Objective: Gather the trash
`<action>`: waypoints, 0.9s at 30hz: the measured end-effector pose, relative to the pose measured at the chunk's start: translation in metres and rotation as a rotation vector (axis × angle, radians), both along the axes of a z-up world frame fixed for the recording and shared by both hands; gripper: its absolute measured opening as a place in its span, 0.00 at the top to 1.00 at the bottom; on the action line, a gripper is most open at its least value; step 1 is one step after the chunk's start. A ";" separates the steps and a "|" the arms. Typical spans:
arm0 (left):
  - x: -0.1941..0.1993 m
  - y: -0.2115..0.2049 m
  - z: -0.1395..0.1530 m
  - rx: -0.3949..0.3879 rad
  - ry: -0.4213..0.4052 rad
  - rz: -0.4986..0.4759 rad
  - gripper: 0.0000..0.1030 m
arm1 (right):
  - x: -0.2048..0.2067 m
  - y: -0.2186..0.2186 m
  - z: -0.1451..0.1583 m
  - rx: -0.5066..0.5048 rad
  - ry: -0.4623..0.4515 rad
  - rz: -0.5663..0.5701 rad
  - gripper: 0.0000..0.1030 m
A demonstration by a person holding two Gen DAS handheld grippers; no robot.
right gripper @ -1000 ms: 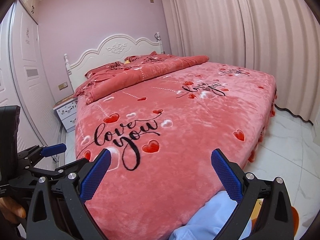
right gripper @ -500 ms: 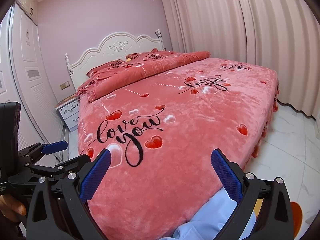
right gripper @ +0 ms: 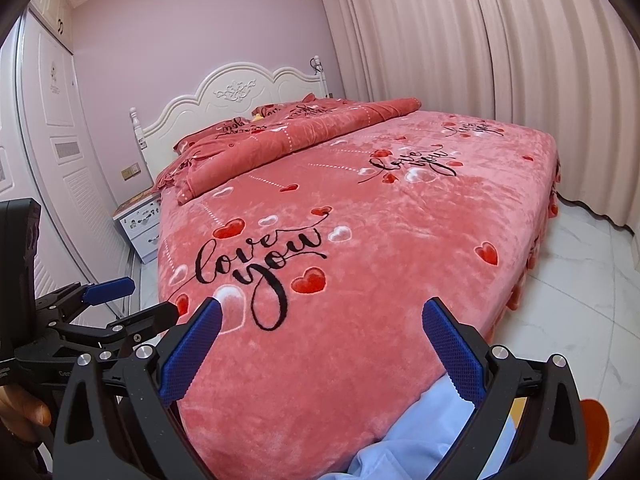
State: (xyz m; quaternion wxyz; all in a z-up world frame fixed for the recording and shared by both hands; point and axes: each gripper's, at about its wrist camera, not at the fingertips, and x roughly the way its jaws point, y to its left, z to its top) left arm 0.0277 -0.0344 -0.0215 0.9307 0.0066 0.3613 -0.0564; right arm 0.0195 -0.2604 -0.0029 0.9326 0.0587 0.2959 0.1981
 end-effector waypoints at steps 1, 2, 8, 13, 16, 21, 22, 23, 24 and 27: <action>0.000 0.000 0.000 -0.002 0.002 -0.001 0.05 | 0.000 0.001 -0.001 0.001 0.002 0.000 0.05; 0.000 0.000 0.000 -0.003 0.003 -0.001 0.05 | 0.000 0.001 -0.002 0.002 0.004 -0.001 0.05; -0.001 -0.002 -0.001 0.008 0.009 0.001 0.05 | 0.001 0.004 -0.006 0.006 0.010 -0.004 0.05; 0.000 -0.002 -0.001 0.006 0.012 0.002 0.05 | 0.002 0.002 -0.006 0.008 0.013 -0.003 0.05; 0.000 -0.002 -0.001 0.004 0.013 0.001 0.05 | 0.001 0.003 -0.006 0.007 0.013 -0.004 0.05; 0.002 -0.004 -0.003 0.011 0.019 -0.007 0.05 | 0.002 0.002 -0.006 0.008 0.015 -0.004 0.05; 0.002 -0.005 -0.003 0.010 0.021 -0.009 0.05 | 0.002 0.003 -0.007 0.007 0.017 -0.003 0.05; 0.003 -0.006 -0.003 0.009 0.022 -0.012 0.05 | 0.002 0.002 -0.007 0.008 0.017 -0.004 0.05; 0.002 -0.006 -0.004 0.009 0.024 -0.015 0.05 | 0.002 0.003 -0.008 0.009 0.019 -0.004 0.05; 0.002 -0.007 -0.004 0.010 0.025 -0.017 0.05 | 0.000 0.005 -0.011 0.009 0.021 -0.005 0.05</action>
